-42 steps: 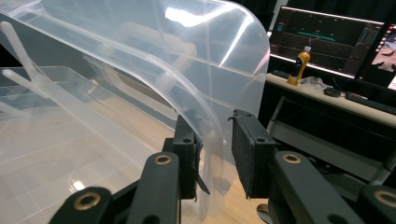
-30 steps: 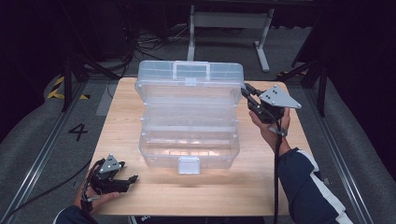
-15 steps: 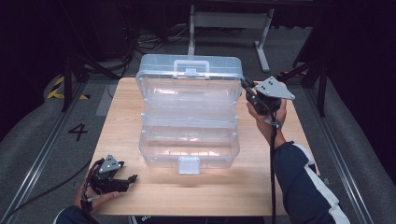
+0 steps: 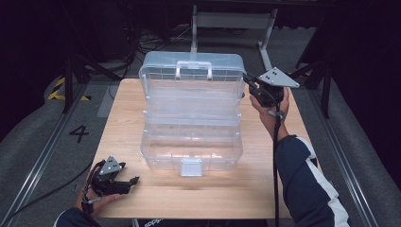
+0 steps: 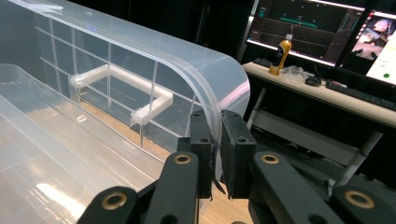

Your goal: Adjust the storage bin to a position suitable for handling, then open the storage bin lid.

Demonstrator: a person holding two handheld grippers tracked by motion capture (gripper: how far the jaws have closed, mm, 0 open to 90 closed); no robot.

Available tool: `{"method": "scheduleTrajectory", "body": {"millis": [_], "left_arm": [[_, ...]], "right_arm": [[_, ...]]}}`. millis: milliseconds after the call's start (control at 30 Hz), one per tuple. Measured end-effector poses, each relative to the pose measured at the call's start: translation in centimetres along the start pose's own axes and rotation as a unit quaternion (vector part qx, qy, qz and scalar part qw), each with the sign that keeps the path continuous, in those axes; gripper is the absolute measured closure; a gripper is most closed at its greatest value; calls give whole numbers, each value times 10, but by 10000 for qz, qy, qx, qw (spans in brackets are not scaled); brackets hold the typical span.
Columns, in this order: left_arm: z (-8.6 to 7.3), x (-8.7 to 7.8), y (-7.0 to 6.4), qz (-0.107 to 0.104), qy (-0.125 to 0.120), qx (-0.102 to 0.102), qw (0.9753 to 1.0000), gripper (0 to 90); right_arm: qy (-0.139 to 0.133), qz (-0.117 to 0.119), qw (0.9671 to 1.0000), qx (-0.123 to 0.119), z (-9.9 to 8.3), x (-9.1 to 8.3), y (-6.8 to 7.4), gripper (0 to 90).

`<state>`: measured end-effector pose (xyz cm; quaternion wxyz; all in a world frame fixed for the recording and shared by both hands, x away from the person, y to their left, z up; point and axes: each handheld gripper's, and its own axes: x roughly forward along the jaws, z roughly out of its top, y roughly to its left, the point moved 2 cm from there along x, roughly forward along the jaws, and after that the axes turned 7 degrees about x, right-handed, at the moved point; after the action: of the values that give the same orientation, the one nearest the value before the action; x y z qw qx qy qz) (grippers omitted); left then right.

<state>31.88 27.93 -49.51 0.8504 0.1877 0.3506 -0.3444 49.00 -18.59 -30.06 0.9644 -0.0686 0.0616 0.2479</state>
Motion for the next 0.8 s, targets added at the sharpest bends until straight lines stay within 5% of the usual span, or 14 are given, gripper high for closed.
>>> {"method": "scheduleTrajectory", "body": {"millis": [800], "left_arm": [[1,1,1,13,16,56,10000,191]], "right_arm": [[286,163,9993,175,7,26,-18,839]]}}
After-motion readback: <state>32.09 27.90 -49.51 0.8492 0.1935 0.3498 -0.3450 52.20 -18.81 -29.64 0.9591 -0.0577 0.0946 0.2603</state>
